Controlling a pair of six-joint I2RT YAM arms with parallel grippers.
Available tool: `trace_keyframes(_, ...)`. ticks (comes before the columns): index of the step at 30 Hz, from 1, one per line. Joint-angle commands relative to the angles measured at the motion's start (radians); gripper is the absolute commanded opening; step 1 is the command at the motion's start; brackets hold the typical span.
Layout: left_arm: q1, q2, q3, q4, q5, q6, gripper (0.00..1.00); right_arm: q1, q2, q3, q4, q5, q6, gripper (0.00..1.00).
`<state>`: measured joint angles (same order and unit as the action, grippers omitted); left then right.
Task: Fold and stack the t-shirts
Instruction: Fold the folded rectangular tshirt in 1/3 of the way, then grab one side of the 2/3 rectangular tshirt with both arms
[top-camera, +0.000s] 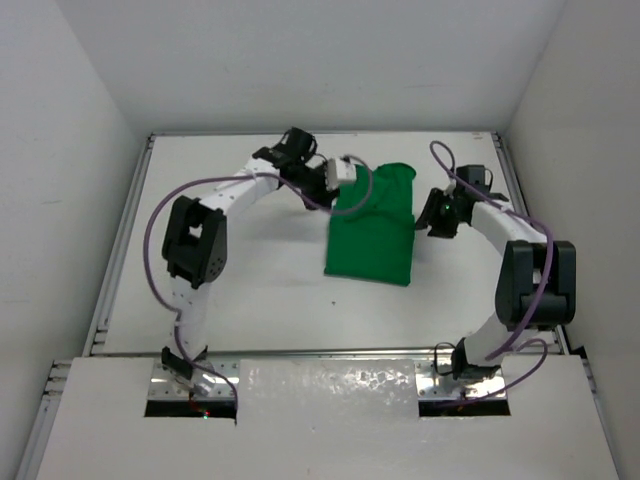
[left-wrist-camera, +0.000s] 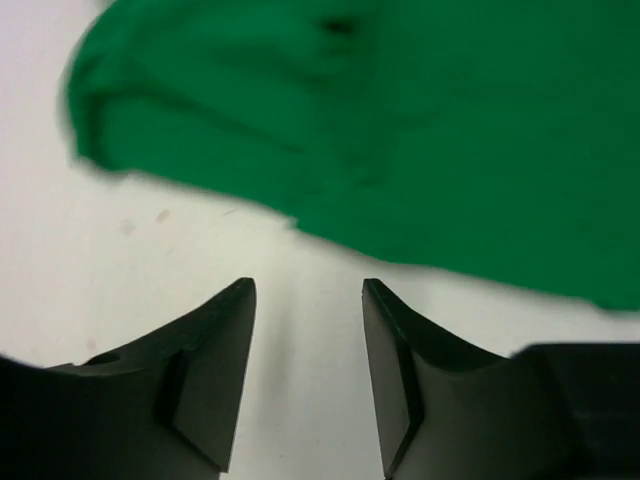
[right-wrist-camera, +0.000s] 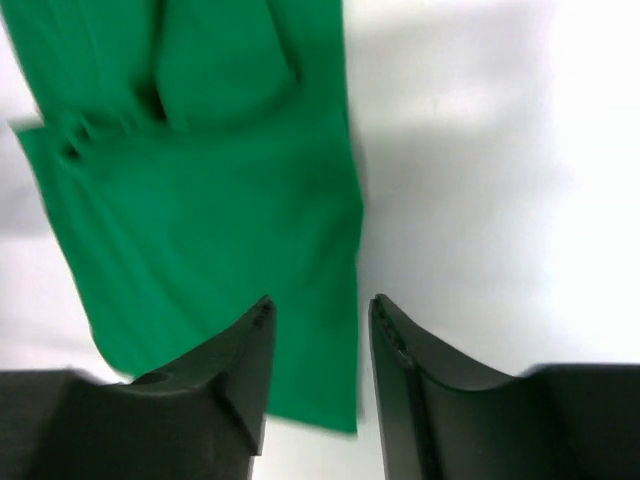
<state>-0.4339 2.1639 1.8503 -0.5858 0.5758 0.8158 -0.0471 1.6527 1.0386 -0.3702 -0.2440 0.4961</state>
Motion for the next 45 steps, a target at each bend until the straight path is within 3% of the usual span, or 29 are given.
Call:
trace_keyframes(1,-0.144,-0.137,-0.153,-0.330,0.044,0.568,0.47,0.035,-0.057,-0.058,-0.154,-0.014,-0.070,0.47)
trace_keyframes(4,-0.212,-0.161,-0.264,-0.356,-0.004,0.687,0.59,0.073,-0.097,-0.156,-0.151,-0.041,-0.051,0.56)
trace_keyframes(5,-0.221,-0.159,-0.276,-0.365,0.005,0.715,0.71,0.082,-0.106,-0.179,-0.139,-0.050,-0.042,0.58)
trace_keyframes(8,-0.236,-0.156,-0.313,-0.336,0.035,0.741,0.88,0.116,-0.113,-0.242,-0.098,-0.048,-0.001,0.58)
trace_keyframes(13,-0.270,-0.154,-0.376,-0.214,0.004,0.704,0.88,0.141,-0.088,-0.307,0.010,-0.063,0.056,0.57)
trace_keyframes(19,-0.285,-0.151,-0.436,-0.172,-0.034,0.697,0.71,0.181,-0.094,-0.350,0.051,-0.048,0.114,0.56)
trace_keyframes(24,-0.293,-0.161,-0.488,-0.068,-0.045,0.599,0.60,0.181,-0.091,-0.365,0.097,0.012,0.134,0.52)
trace_keyframes(27,-0.295,-0.165,-0.505,-0.005,-0.066,0.556,0.49,0.179,-0.079,-0.350,0.114,0.041,0.148,0.43)
trace_keyframes(30,-0.295,-0.167,-0.507,0.041,-0.103,0.485,0.24,0.178,-0.076,-0.335,0.102,0.063,0.151,0.28)
trace_keyframes(31,-0.295,-0.168,-0.507,0.046,-0.109,0.479,0.10,0.178,-0.077,-0.334,0.097,0.066,0.147,0.24)
trace_keyframes(33,-0.295,-0.173,-0.514,0.044,-0.114,0.468,0.00,0.174,-0.093,-0.338,0.077,0.071,0.137,0.13)
trace_keyframes(36,-0.295,-0.180,-0.520,0.031,-0.128,0.441,0.00,0.174,-0.116,-0.342,0.036,0.058,0.107,0.00)
trace_keyframes(45,-0.302,-0.343,-0.582,-0.060,-0.067,0.301,0.00,0.187,-0.299,-0.399,-0.130,-0.040,-0.016,0.00)
